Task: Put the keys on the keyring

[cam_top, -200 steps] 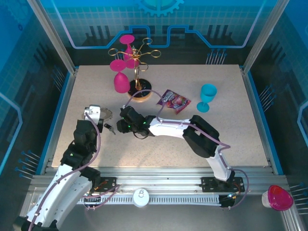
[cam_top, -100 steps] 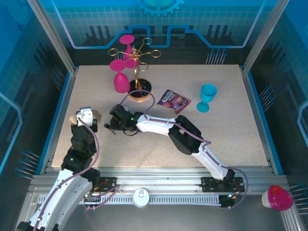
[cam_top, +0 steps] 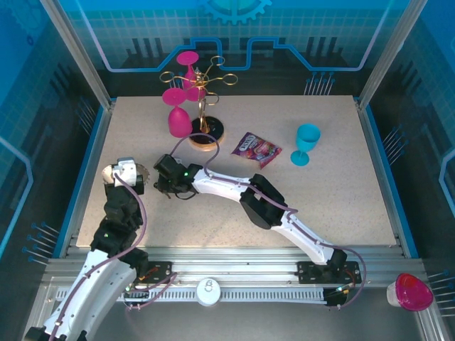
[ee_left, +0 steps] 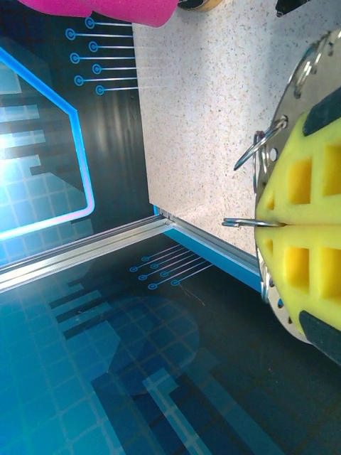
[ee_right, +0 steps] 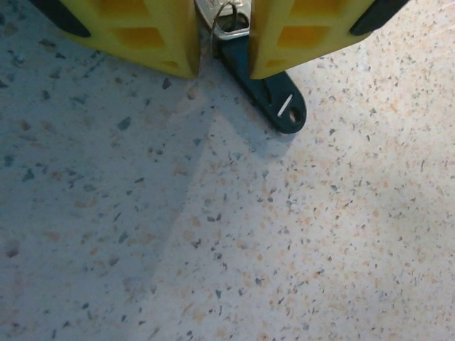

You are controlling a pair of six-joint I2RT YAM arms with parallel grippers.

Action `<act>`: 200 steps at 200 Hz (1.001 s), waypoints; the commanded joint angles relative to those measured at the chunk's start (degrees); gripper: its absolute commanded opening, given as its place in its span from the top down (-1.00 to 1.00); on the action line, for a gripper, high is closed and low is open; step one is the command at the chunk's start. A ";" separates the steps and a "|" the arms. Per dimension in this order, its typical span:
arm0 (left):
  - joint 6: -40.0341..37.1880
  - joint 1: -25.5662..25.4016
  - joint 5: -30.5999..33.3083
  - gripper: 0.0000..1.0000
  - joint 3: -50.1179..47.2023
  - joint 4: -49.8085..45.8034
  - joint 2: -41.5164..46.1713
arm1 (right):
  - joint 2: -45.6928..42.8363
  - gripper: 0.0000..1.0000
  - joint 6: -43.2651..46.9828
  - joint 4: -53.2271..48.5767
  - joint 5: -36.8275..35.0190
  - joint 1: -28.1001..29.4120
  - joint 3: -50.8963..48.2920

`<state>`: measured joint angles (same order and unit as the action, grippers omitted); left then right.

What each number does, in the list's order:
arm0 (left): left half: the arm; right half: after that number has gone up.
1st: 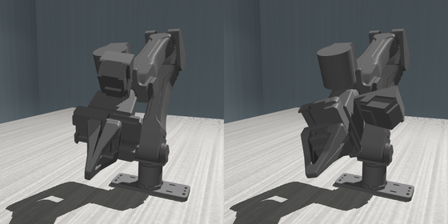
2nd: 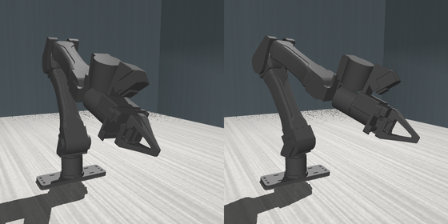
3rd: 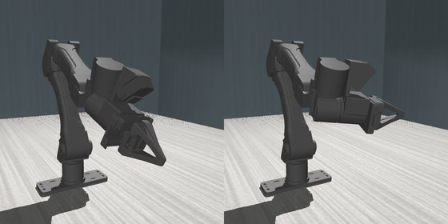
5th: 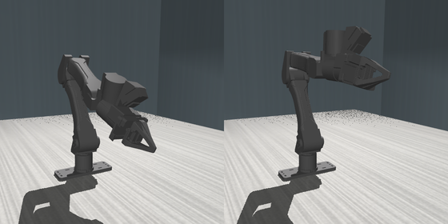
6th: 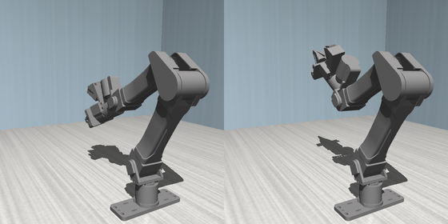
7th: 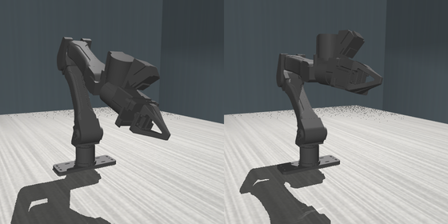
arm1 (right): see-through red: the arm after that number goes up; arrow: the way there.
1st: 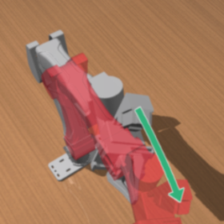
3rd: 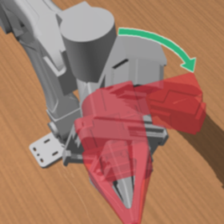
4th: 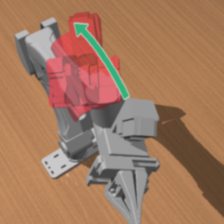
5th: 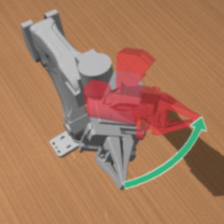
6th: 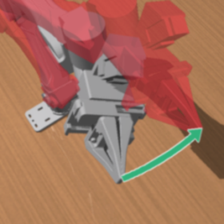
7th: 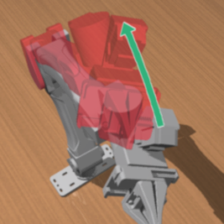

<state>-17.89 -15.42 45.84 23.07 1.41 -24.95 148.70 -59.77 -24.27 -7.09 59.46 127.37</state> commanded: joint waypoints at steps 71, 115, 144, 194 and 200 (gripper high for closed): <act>0.46 0.56 -1.33 1.00 -0.03 2.39 0.78 | -1.66 1.00 2.42 -1.82 0.25 0.83 -0.94; 0.07 0.57 -8.50 1.00 1.38 -0.15 0.63 | -17.83 1.00 10.59 5.50 -1.82 0.48 -21.45; -0.74 0.57 -19.88 1.00 2.72 -3.21 -0.51 | -31.29 1.00 20.18 7.85 -2.76 -0.20 -39.41; -1.41 0.52 -43.76 1.00 5.32 -6.68 -6.82 | -52.52 1.00 37.42 7.82 3.46 -5.64 -66.91; -1.72 0.52 -47.06 1.00 5.45 -6.53 -7.49 | -54.67 1.00 39.44 7.56 4.69 -6.71 -69.29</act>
<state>-18.26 -15.16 15.66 26.02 -5.34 -31.07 100.73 -32.51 -16.21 -6.76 56.47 66.89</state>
